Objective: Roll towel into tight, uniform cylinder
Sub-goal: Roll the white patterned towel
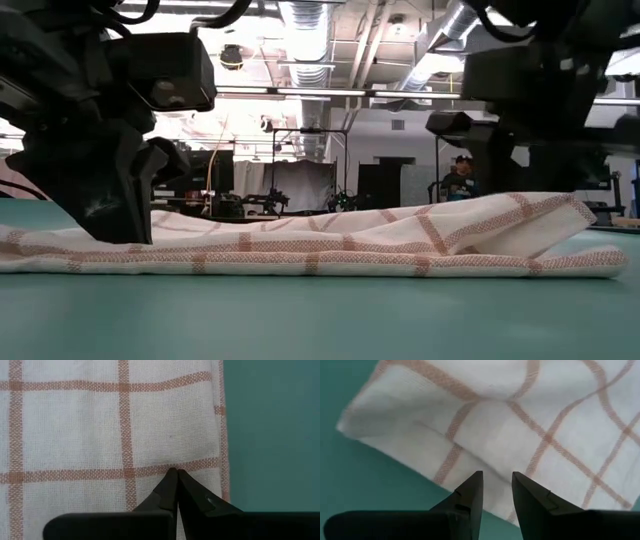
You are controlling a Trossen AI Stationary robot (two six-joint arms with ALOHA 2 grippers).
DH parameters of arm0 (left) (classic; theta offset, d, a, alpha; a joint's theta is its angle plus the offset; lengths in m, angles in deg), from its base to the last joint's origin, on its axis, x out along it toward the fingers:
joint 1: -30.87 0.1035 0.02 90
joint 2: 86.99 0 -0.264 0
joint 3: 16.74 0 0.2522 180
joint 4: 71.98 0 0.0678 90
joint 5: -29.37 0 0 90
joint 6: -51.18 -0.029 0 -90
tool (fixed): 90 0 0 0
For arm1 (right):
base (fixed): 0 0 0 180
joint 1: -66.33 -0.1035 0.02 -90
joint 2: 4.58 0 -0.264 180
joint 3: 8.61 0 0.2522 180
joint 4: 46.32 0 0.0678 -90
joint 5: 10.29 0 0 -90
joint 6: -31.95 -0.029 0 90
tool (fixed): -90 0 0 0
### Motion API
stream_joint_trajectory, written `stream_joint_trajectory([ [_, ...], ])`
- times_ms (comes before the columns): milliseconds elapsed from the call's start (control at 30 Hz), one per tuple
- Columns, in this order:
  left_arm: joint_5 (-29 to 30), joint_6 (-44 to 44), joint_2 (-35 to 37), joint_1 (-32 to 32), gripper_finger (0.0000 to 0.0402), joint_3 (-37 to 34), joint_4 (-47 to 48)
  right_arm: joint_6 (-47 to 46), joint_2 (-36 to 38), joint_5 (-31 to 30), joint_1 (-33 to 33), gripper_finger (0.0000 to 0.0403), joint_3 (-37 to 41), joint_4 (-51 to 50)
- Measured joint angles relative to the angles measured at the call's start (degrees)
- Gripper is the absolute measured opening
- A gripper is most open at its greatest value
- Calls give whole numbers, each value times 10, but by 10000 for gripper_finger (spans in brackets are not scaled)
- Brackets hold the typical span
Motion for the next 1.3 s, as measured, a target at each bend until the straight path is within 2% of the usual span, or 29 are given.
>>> stream_joint_trajectory([
  [267, 6, 3, 0, 0, 0, 0, 0, 51, -2, 3, 26, 125, 3, 8],
  [400, 5, 4, 0, 1, 0, 0, 0, 59, -10, 31, 37, 125, 3, 9],
  [667, 9, 11, 0, 2, 0, 0, -5, 83, -37, 28, 44, 122, 0, 23],
  [767, 9, 17, 0, 2, 0, 0, -5, 77, -38, 28, 44, 100, 0, 19],
  [1000, 10, 17, 0, 2, 0, 0, -5, 66, -32, 22, 44, 13, 1, -4],
  [1300, 11, 14, 0, 2, 0, 0, -5, 43, 4, -14, 44, 25, 4, -42],
])
